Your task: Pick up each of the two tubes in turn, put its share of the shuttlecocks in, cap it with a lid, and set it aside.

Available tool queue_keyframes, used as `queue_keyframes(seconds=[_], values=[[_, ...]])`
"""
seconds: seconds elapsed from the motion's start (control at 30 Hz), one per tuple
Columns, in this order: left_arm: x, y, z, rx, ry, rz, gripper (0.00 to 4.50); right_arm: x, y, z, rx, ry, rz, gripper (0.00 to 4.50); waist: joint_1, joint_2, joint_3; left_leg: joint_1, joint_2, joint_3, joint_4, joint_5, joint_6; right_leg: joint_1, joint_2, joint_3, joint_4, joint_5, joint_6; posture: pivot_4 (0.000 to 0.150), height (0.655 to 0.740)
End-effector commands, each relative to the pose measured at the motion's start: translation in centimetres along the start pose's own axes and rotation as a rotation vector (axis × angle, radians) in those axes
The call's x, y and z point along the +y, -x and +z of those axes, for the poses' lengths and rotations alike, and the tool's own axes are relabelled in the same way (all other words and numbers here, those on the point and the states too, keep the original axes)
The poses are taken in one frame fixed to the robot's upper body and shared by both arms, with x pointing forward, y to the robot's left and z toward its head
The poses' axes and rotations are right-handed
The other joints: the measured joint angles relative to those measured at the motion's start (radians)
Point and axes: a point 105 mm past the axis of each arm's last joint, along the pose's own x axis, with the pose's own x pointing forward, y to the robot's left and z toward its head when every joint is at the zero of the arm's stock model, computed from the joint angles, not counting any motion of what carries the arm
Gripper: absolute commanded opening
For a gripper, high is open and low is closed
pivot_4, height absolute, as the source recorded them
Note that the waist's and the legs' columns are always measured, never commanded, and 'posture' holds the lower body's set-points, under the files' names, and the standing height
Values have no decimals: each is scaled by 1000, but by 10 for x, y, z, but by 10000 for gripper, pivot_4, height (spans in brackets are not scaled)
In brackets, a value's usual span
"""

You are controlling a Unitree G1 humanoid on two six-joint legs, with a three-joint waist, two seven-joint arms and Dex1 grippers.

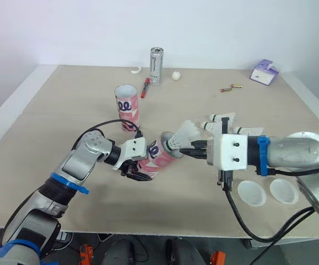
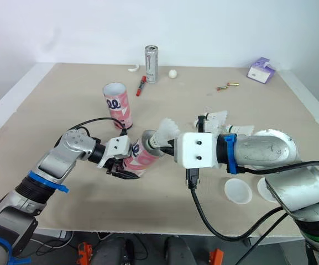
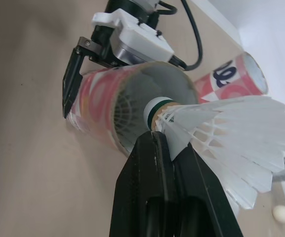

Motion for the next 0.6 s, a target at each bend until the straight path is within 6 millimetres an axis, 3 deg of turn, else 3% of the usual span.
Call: queue_keyframes(seconds=[0.03, 0.07, 0.1, 0.13, 0.2, 0.23, 0.3, 0.43, 0.5, 0.53, 0.6], values=[[-5, -5, -4, 14, 12, -30, 30119, -6, -1, 16, -49, 40, -7, 14879, 0, 0, 0, 0, 0, 0, 0, 0, 0, 0, 0, 0, 0, 0, 0, 1500, 7400], [-5, -5, -4, 15, 12, -29, 30119, -8, 0, 18, -55, 31, -11, 16310, 1, 0, 0, 0, 0, 0, 0, 0, 0, 0, 0, 0, 0, 0, 0, 1500, 7400], [-5, -5, -4, 15, 12, -30, 30119, -9, 2, 20, -69, 14, -17, 22642, 1, 0, 0, 0, 0, -1, 0, 0, 0, 0, 0, -1, 0, 0, 0, 1500, 7400], [-5, -5, -4, 14, 12, -30, 30119, -12, 3, 23, -89, -14, -27, 22642, 0, 0, 0, 0, 0, 0, 0, 0, 0, 0, 0, -1, 0, 0, 0, 1500, 7400], [-5, -5, -4, 14, 12, -32, 30119, -20, 10, 30, -163, -131, -71, 32953, 1, 0, 0, 0, 0, -1, 0, 0, 0, 0, 0, -1, 0, 1, -1, 1500, 7400], [-5, -5, -4, 15, 11, -33, 30119, -26, 14, 31, -193, -197, -93, 35320, 1, 0, 0, 0, 0, -1, 0, 0, 0, 0, 0, -1, 0, 1, -1, 1500, 7400], [-5, -5, -4, 17, 10, -34, 30119, -37, 22, 28, -210, -275, -144, 44724, 1, 0, 0, 0, 0, -1, 0, 0, 0, 0, -1, -1, 0, 5, -2, 1500, 7400], [-5, -6, -3, 18, 0, -42, 30119, -43, 27, 8, -159, -389, -150, 44724, 0, 0, 0, 0, 0, -1, 0, 0, 0, 1, -1, -1, 0, 5, -4, 1500, 7400], [-5, -6, -2, 19, -6, -45, 30119, -41, 24, -2, -109, -404, -115, 39056, 0, 0, 0, 0, 0, -1, 0, 0, 0, 1, -1, -1, 0, 5, -4, 1500, 7400], [-5, -6, -1, 17, -7, -45, 30119, -36, 21, -1, -96, -392, -65, 38340, 0, 0, 0, 0, 0, -1, 0, 0, 0, 1, -1, -2, 0, 5, -4, 1500, 7400], [-4, -7, 0, 16, -11, -46, 30119, -31, 15, 0, -80, -362, 3, 26288, 0, 0, 0, 0, -1, 0, 0, 0, 0, 0, -2, -1, 0, 3, -5, 1500, 7400]])
